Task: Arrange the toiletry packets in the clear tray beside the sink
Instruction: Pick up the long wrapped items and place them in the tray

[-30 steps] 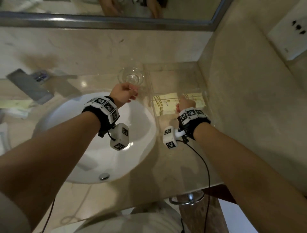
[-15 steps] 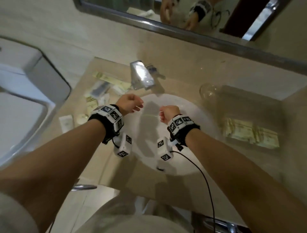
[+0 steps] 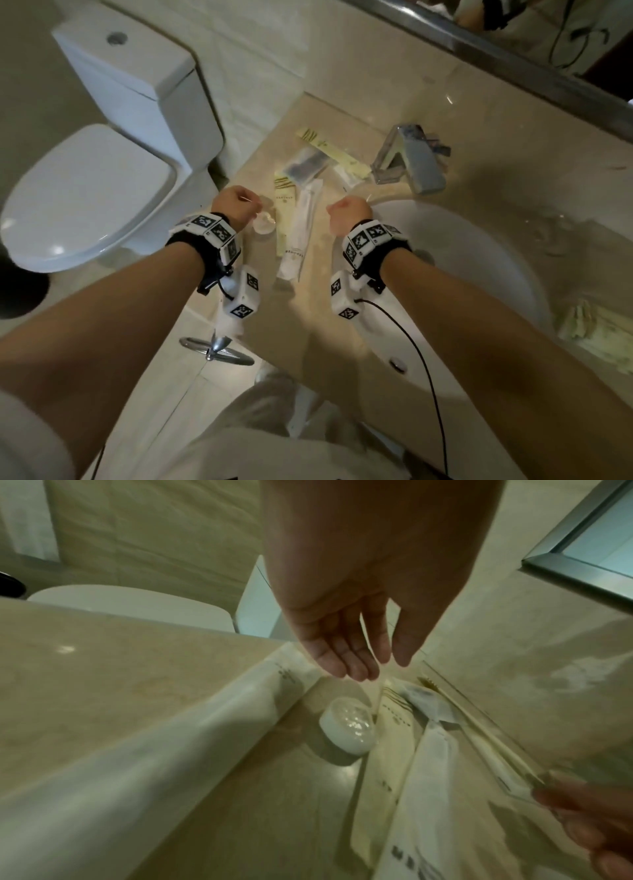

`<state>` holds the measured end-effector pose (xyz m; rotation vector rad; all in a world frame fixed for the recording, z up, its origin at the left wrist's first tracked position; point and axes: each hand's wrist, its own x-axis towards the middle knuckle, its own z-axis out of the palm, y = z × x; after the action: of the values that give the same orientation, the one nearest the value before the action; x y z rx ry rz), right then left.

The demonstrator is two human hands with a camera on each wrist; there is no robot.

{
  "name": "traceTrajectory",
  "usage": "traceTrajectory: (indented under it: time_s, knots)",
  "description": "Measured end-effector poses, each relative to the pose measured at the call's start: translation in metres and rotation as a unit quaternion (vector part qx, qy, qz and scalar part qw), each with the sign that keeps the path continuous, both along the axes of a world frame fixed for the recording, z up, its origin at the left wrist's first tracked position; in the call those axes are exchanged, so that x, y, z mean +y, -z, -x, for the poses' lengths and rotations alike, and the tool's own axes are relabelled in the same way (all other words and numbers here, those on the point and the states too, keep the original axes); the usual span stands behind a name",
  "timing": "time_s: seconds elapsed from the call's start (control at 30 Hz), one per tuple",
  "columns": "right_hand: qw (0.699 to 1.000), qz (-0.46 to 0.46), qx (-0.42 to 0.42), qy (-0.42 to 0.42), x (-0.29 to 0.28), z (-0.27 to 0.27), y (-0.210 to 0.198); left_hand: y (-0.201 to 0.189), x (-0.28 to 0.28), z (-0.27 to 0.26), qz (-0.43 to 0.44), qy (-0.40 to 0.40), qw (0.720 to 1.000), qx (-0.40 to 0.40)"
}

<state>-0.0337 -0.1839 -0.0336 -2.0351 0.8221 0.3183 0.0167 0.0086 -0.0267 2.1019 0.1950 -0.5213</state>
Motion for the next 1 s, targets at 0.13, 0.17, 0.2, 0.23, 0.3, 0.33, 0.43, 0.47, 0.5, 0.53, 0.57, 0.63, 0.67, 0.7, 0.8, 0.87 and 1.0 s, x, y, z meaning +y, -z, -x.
traceTrajectory:
  time_s: [0.13,0.17,0.2,0.23,0.3,0.33,0.43,0.47,0.5,0.53,0.57,0.63,0.67,0.7,0.8,0.87,1.0]
  knots:
    - [0.997,0.076,-0.022,0.024,-0.002,-0.023,0.0,0.006,-0.01,-0.018,-0.044,0.027,0.999,-0.001]
    - [0.993,0.098,-0.039,0.042,-0.004,-0.031,-0.002,0.009,-0.015,-0.024,-0.056,0.038,0.998,0.003]
    - [0.991,0.116,-0.053,0.049,-0.007,-0.037,-0.004,0.011,-0.019,-0.029,-0.066,0.046,0.997,0.004]
    - [0.989,0.127,-0.062,0.048,-0.011,-0.044,-0.005,0.012,-0.024,-0.034,-0.075,0.047,0.996,0.011]
    - [0.986,0.15,-0.062,0.025,-0.021,-0.056,-0.005,0.017,-0.03,-0.044,-0.091,0.049,0.995,0.014]
    - [0.985,0.161,-0.062,0.014,-0.026,-0.061,-0.003,0.019,-0.033,-0.047,-0.098,0.05,0.994,0.012]
    - [0.976,0.213,-0.051,-0.006,-0.038,-0.07,0.005,0.025,-0.039,-0.054,-0.129,0.062,0.99,0.007]
    - [0.972,0.228,-0.049,-0.015,-0.04,-0.071,0.008,0.028,-0.04,-0.056,-0.137,0.075,0.988,0.001]
    - [0.97,0.236,-0.041,-0.025,-0.042,-0.071,0.01,0.029,-0.041,-0.057,-0.143,0.091,0.985,-0.001]
    - [0.97,0.237,-0.032,-0.035,-0.042,-0.072,0.013,0.031,-0.042,-0.058,-0.146,0.107,0.983,-0.007]
    - [0.972,0.231,-0.022,-0.041,-0.043,-0.073,0.015,0.033,-0.043,-0.06,-0.147,0.119,0.982,-0.013]
    - [0.974,0.223,-0.01,-0.046,-0.043,-0.076,0.017,0.035,-0.043,-0.062,-0.146,0.126,0.981,-0.026]
    - [0.974,0.222,-0.009,-0.049,-0.044,-0.077,0.017,0.036,-0.043,-0.063,-0.148,0.125,0.981,-0.033]
    - [0.974,0.219,-0.008,-0.049,-0.044,-0.079,0.016,0.037,-0.044,-0.064,-0.151,0.124,0.98,-0.034]
    - [0.978,0.204,0.005,-0.048,-0.044,-0.083,0.015,0.039,-0.043,-0.067,-0.157,0.128,0.979,-0.028]
    - [0.975,0.21,0.034,-0.058,-0.042,-0.084,0.018,0.041,-0.044,-0.068,-0.158,0.132,0.978,-0.02]
    - [0.971,0.225,0.058,-0.047,-0.038,-0.084,0.023,0.04,-0.048,-0.067,-0.18,0.148,0.972,-0.013]
